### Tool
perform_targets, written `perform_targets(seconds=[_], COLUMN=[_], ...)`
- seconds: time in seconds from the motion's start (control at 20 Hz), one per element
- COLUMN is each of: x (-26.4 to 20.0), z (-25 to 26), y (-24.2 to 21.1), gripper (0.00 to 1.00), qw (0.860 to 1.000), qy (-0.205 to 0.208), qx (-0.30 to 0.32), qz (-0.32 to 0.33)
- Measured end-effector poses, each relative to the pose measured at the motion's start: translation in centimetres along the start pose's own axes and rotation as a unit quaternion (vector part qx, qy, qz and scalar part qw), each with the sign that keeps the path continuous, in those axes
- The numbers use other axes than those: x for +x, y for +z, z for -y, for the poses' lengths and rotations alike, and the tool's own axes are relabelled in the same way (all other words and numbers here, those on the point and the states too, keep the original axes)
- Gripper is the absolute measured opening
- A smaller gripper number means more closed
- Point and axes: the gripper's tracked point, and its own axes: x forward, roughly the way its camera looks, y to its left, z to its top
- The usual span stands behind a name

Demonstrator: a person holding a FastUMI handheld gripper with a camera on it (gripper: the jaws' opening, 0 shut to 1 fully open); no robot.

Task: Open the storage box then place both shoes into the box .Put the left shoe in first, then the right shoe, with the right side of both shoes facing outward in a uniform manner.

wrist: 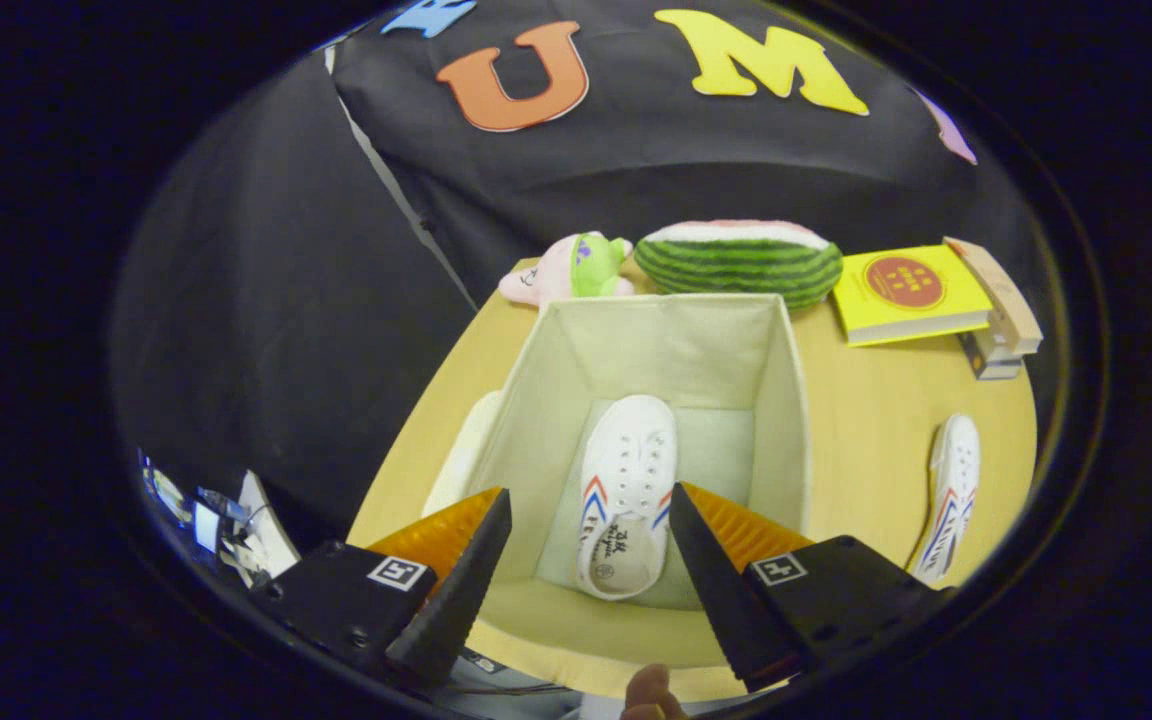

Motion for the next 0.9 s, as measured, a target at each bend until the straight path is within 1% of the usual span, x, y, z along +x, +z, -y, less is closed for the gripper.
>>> perform_targets(seconds=[0.1, 0.3, 0.45, 0.7, 0.75, 0.8, 0.9], x=[-1.9, -4.7, -5.9, -7.2, -7.4, -7.8, -8.1], z=[1.5, 6.0, 9.3, 16.7, 18.6, 20.7, 23.7], y=[0.6, 1.0, 1.4, 0.4, 0.2, 0.0, -1.1], gripper=[1.00, 1.00, 1.00, 1.00, 1.00, 1.00, 1.00], qw=[1.000, 0.998, 0.997, 0.992, 0.990, 0.987, 0.985], qy=[-0.011, -0.052, -0.066, -0.119, -0.136, -0.156, -0.173], qx=[-0.011, -0.033, -0.030, -0.032, -0.033, -0.027, -0.012], qz=[0.010, 0.019, 0.031, 0.022, 0.021, 0.021, 0.005])
